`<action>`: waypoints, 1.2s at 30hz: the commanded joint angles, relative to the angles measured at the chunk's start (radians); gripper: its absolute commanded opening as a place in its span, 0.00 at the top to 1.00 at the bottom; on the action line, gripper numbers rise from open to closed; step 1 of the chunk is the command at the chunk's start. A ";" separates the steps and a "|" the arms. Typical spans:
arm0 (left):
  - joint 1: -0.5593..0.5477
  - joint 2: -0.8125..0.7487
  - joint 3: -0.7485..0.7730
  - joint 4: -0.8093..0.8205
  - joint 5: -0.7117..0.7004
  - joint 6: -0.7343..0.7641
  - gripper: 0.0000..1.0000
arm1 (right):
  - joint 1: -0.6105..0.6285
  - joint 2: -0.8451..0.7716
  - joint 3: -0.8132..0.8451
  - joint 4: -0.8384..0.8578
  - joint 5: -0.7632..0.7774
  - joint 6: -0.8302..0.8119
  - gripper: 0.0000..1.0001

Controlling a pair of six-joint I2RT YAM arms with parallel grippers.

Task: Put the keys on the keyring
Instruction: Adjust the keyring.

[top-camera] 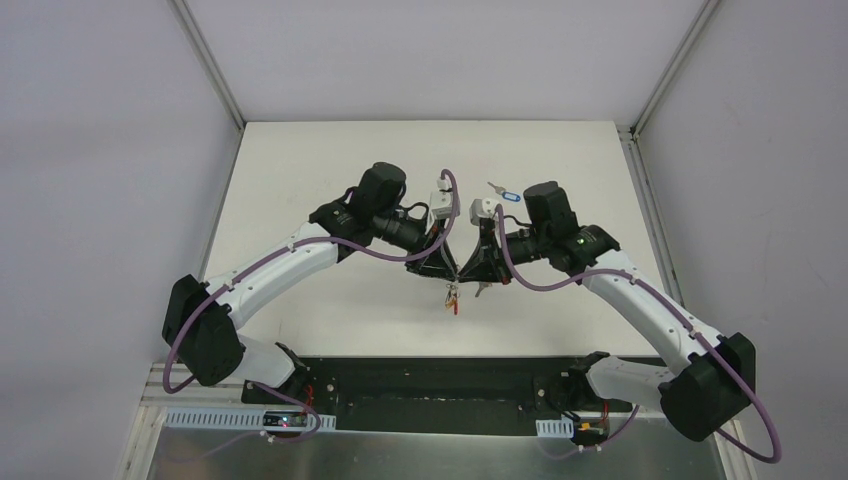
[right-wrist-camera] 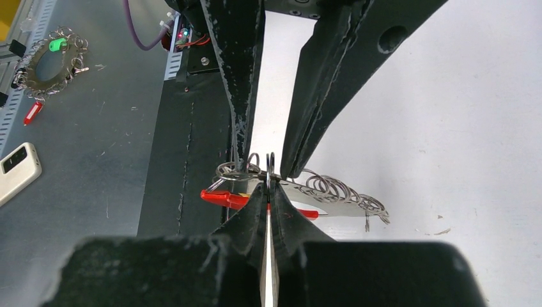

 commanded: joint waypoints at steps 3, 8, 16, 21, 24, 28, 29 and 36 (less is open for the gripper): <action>-0.002 -0.003 0.043 0.010 0.014 0.023 0.80 | -0.005 0.008 0.011 0.016 -0.047 0.002 1.00; -0.003 0.007 0.043 0.025 0.022 0.011 0.94 | -0.005 0.017 0.011 0.016 -0.048 0.008 1.00; -0.003 -0.006 0.025 0.042 0.029 0.005 1.00 | -0.026 -0.015 0.000 0.042 -0.042 0.025 0.93; -0.001 -0.008 0.009 0.092 0.036 -0.053 1.00 | -0.051 -0.048 -0.005 0.054 -0.042 0.035 0.84; -0.002 -0.008 0.005 0.104 0.036 -0.063 1.00 | -0.055 -0.053 -0.007 0.057 -0.041 0.039 0.83; -0.002 -0.009 -0.002 0.108 0.037 -0.064 1.00 | -0.057 -0.055 -0.007 0.066 -0.042 0.049 0.82; -0.002 -0.008 -0.004 0.109 0.034 -0.066 1.00 | -0.058 -0.054 -0.006 0.068 -0.044 0.052 0.82; -0.002 -0.003 -0.003 0.117 0.034 -0.076 1.00 | -0.056 -0.049 -0.005 0.073 -0.057 0.057 0.94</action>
